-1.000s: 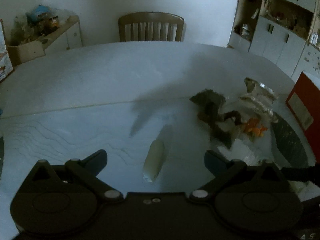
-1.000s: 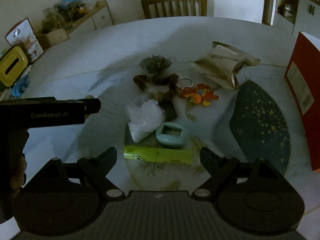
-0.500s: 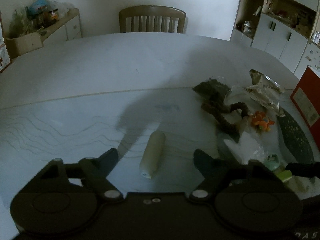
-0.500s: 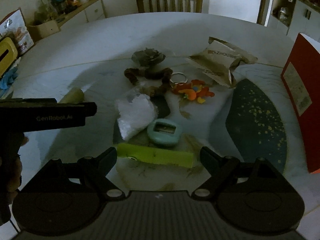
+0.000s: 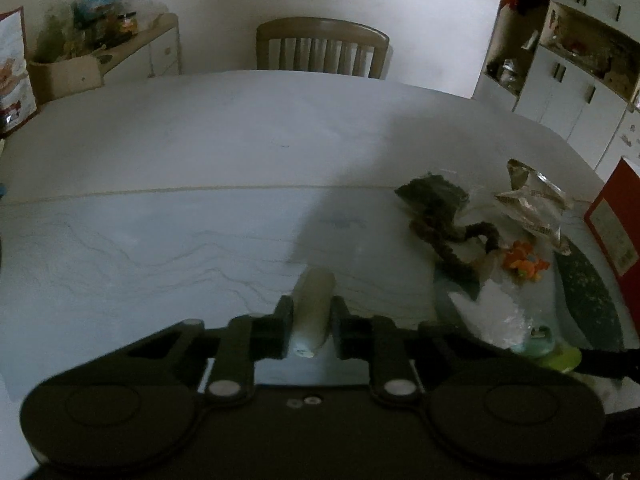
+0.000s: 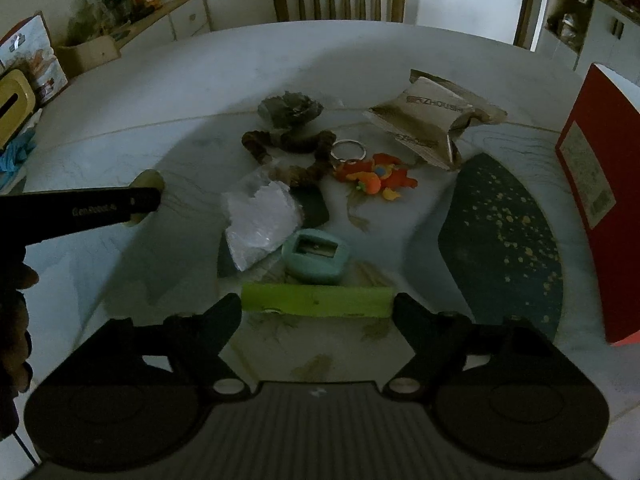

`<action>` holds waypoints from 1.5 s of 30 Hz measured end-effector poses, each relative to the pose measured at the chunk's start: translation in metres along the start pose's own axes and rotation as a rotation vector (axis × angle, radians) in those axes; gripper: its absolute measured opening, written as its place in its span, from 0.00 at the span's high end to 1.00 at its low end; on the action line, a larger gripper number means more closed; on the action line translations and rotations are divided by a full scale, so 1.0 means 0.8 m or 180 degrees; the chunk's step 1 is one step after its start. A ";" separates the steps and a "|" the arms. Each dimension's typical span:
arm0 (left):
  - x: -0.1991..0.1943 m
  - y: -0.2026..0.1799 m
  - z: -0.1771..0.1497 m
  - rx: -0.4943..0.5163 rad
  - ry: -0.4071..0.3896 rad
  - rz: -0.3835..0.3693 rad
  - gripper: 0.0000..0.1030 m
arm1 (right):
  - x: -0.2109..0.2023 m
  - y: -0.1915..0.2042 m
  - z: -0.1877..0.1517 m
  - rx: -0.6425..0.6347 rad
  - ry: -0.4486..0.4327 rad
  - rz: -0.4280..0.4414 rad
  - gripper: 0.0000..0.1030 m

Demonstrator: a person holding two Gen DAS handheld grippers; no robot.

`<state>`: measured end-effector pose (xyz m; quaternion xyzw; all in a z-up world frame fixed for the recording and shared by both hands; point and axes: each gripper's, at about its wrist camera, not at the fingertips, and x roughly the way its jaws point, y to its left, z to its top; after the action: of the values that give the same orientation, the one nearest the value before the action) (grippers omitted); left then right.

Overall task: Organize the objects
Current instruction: 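Close the left tool on the cream cylinder while the right tool grasps the lime-green tube, then carry the cream cylinder and green tube over the open shoebox with both tools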

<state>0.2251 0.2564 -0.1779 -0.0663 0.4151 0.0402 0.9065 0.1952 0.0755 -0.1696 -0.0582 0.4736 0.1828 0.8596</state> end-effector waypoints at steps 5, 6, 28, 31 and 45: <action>-0.006 -0.004 -0.002 0.0000 -0.0003 -0.0004 0.87 | -0.005 -0.012 -0.003 0.0005 -0.0023 0.0019 0.21; -0.008 -0.004 -0.002 0.0000 -0.0007 -0.0007 0.87 | -0.007 -0.015 -0.004 0.0001 -0.0035 0.0034 0.21; -0.119 -0.137 0.034 0.0122 -0.0274 -0.0659 0.87 | -0.134 -0.128 0.020 0.0240 -0.0389 0.0246 0.21; -0.130 -0.171 0.043 0.0185 -0.0308 -0.0847 0.87 | -0.154 -0.148 0.023 0.0250 -0.0451 0.0263 0.21; -0.145 -0.322 0.058 0.0691 -0.0363 -0.1306 0.87 | -0.210 -0.260 0.017 0.0330 -0.0622 0.0069 0.21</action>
<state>0.2169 0.0065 -0.0379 -0.0490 0.3430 -0.1860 0.9195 0.2017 -0.1572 -0.0370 0.0096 0.3970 0.1722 0.9015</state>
